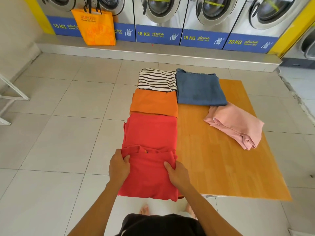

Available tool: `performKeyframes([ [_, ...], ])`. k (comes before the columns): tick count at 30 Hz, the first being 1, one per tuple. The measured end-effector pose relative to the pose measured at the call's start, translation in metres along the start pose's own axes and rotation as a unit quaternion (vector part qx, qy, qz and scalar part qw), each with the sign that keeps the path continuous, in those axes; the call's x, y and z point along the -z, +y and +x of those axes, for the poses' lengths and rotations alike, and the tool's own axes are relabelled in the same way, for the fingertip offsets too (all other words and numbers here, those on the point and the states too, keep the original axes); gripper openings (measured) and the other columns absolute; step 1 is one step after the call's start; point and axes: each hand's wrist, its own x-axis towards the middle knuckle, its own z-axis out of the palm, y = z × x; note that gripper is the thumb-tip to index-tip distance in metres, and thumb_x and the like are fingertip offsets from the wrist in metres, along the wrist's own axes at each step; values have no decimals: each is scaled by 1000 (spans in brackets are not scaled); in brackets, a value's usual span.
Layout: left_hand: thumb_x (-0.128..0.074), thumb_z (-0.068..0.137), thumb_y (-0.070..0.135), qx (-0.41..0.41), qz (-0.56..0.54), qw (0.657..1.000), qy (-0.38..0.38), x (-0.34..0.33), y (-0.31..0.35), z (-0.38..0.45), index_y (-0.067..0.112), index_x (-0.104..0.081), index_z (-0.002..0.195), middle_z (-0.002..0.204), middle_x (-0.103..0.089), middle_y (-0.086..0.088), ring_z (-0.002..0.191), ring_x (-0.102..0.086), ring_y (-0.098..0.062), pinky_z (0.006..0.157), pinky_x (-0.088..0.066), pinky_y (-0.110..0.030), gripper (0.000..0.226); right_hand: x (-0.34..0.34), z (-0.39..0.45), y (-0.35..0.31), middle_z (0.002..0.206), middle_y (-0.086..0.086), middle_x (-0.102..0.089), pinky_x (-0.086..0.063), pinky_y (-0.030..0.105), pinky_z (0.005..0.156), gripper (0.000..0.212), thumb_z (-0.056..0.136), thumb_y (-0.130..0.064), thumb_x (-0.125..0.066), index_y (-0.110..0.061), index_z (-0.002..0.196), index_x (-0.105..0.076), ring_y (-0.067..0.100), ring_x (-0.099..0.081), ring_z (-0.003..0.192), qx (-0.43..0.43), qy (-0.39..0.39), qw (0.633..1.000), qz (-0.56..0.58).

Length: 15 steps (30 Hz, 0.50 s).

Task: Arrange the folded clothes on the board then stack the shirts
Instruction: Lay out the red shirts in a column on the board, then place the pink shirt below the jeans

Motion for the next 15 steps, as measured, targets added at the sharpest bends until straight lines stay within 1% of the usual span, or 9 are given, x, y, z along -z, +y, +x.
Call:
performKeyframes([
  [4,-55,97,25,12,19,1000,-18,1,-4,2,8,-51,109,103,-64,-14,95,-62,-36,79,-53,-49,21,-6,0,1,110,9,-70,-50,40,87,45,96,-54,-52,-12,109,-62,29,-65,101,2,14,1000,-5],
  [6,-56,96,28,10,40,999,-30,2,-3,4,9,-50,109,103,-63,-12,93,-63,-34,78,-54,-49,23,-6,2,1,110,10,-70,-50,39,85,45,96,-54,-52,-11,108,-61,29,-65,101,2,19,1000,-13],
  [9,-61,90,31,4,75,997,-25,8,1,7,11,-49,116,108,-60,-11,97,-61,-33,80,-54,-50,34,-6,2,0,112,10,-68,-47,36,81,45,96,-52,-54,-10,111,-60,31,-64,104,1,22,1000,-14],
  [11,-61,86,27,7,103,995,-12,11,9,7,12,-48,121,114,-56,-13,105,-56,-34,88,-49,-50,41,-3,0,-2,111,7,-67,-47,34,80,42,95,-47,-58,-11,116,-59,30,-64,104,4,30,999,16],
  [13,-60,82,22,6,97,995,-2,10,25,6,13,-47,128,125,-50,-13,116,-48,-34,97,-40,-50,48,4,-2,-1,108,1,-66,-50,35,79,39,93,-43,-63,-14,118,-59,24,-65,99,15,54,996,69],
  [15,-61,80,20,-34,86,996,13,3,47,2,16,-47,130,133,-44,-10,124,-42,-32,105,-34,-51,52,15,-4,2,106,-2,-66,-52,32,78,36,92,-42,-65,-17,118,-60,18,-65,95,23,99,990,103],
])
